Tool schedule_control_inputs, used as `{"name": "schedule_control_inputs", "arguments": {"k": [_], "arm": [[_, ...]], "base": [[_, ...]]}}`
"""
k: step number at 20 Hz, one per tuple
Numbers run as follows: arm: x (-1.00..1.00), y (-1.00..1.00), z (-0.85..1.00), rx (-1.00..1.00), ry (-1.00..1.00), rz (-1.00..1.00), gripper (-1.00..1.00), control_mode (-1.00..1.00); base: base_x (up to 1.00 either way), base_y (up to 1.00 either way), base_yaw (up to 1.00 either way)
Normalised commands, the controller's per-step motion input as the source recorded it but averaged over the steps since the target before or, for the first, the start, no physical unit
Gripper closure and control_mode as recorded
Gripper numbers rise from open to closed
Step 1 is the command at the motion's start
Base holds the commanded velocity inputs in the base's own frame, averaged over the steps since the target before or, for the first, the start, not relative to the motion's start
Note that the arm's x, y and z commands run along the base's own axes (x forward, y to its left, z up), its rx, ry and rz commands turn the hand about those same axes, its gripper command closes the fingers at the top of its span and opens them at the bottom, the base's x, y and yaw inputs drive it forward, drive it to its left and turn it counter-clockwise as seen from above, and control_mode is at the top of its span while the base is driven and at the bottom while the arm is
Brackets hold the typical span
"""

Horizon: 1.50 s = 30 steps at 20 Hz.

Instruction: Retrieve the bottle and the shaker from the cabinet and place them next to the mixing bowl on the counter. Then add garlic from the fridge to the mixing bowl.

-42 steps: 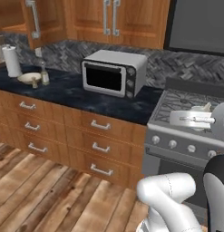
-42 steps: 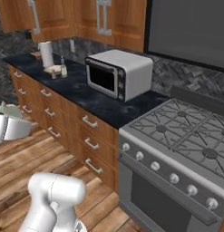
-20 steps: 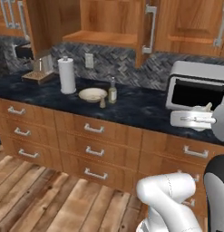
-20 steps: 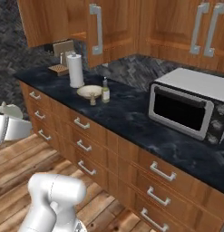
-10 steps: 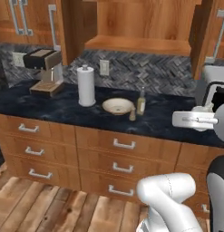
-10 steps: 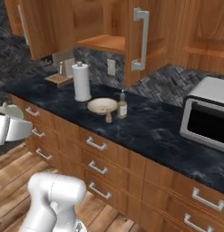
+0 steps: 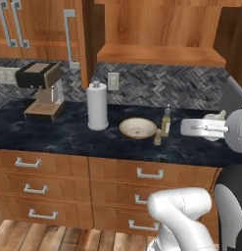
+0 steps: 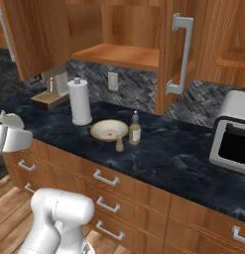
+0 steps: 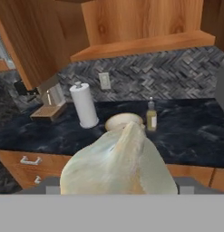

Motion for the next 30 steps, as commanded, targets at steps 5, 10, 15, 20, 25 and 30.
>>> {"name": "schedule_control_inputs", "arguments": {"k": [5, 10, 15, 20, 25, 30], "arm": [[0.00, 0.00, 0.00, 0.00, 0.00, 0.00, 1.00, 1.00], [0.00, 0.00, 0.00, 0.00, 0.00, 0.00, 1.00, 1.00], [0.00, 0.00, 0.00, 0.00, 0.00, 0.00, 1.00, 1.00], [0.00, 0.00, 0.00, 0.00, 0.00, 0.00, 1.00, 1.00], [0.00, 0.00, 0.00, 0.00, 0.00, 0.00, 1.00, 1.00], [0.00, 0.00, 0.00, 0.00, 0.00, 0.00, 1.00, 1.00]], "base": [[0.39, -0.09, -0.05], [1.00, 0.01, -0.29], [0.69, 0.22, -0.30], [0.02, 0.78, -0.16], [0.16, 0.78, -0.22], [0.16, -0.07, -0.06]]}}
